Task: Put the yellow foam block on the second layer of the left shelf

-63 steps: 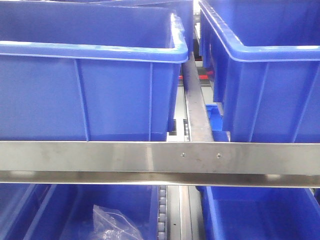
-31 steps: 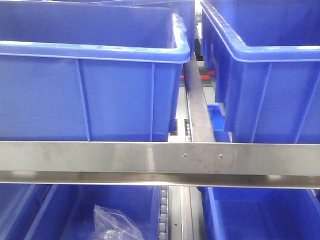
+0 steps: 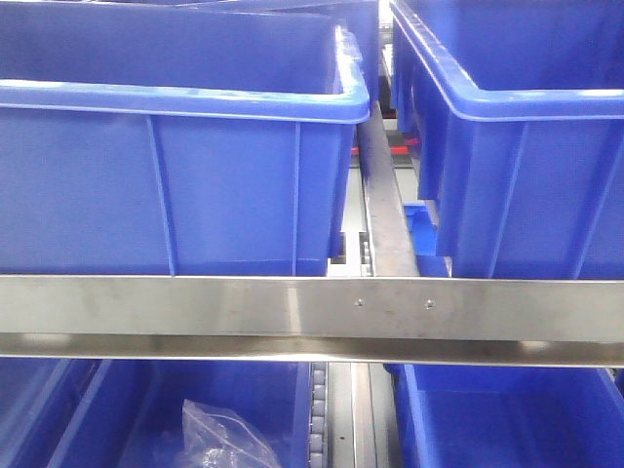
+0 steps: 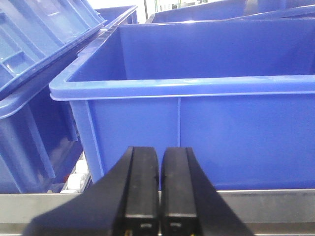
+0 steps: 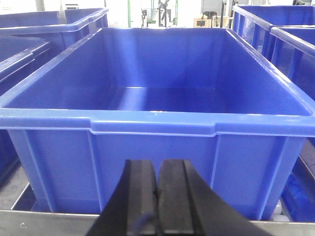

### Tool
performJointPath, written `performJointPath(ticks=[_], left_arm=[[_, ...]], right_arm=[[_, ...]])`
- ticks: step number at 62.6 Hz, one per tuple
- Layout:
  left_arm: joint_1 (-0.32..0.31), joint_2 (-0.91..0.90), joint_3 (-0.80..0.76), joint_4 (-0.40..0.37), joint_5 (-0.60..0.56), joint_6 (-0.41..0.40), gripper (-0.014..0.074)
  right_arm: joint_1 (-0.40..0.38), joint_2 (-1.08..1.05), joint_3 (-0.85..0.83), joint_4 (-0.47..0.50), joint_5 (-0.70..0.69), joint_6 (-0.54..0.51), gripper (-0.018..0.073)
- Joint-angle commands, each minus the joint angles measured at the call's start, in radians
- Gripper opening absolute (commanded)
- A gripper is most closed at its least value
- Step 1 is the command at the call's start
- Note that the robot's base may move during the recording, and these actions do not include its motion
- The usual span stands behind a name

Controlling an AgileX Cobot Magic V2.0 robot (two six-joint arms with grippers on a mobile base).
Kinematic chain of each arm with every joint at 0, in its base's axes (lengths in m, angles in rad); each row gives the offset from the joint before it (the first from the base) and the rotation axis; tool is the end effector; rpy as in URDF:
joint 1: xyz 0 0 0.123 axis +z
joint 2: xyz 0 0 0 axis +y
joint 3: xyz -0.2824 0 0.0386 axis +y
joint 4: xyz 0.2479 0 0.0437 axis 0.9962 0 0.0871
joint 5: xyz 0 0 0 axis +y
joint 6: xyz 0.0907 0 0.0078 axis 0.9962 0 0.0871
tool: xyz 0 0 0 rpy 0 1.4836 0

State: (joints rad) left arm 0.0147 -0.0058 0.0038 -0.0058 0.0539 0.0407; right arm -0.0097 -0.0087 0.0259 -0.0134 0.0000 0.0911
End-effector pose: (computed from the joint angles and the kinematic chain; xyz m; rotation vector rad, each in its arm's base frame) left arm 0.0562 0.0008 0.2072 0.0158 1.5355 0.0392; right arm 0.0567 -0.0006 0.2048 0.0656 1.4996 0.0547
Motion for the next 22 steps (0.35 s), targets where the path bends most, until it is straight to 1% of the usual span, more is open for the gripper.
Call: performJointPath(ticks=[1,22], left_arm=[[0.001,-0.017,0.024,-0.005,-0.083,-0.004,0.0124],[0.001,-0.017,0.024,-0.005,-0.083,-0.004,0.0124]], right_arm=[[-0.007,-0.013,-0.017,0.0,-0.084,-0.01,0.0055],[-0.007,-0.013,-0.017,0.0,-0.084,-0.01,0.0055]])
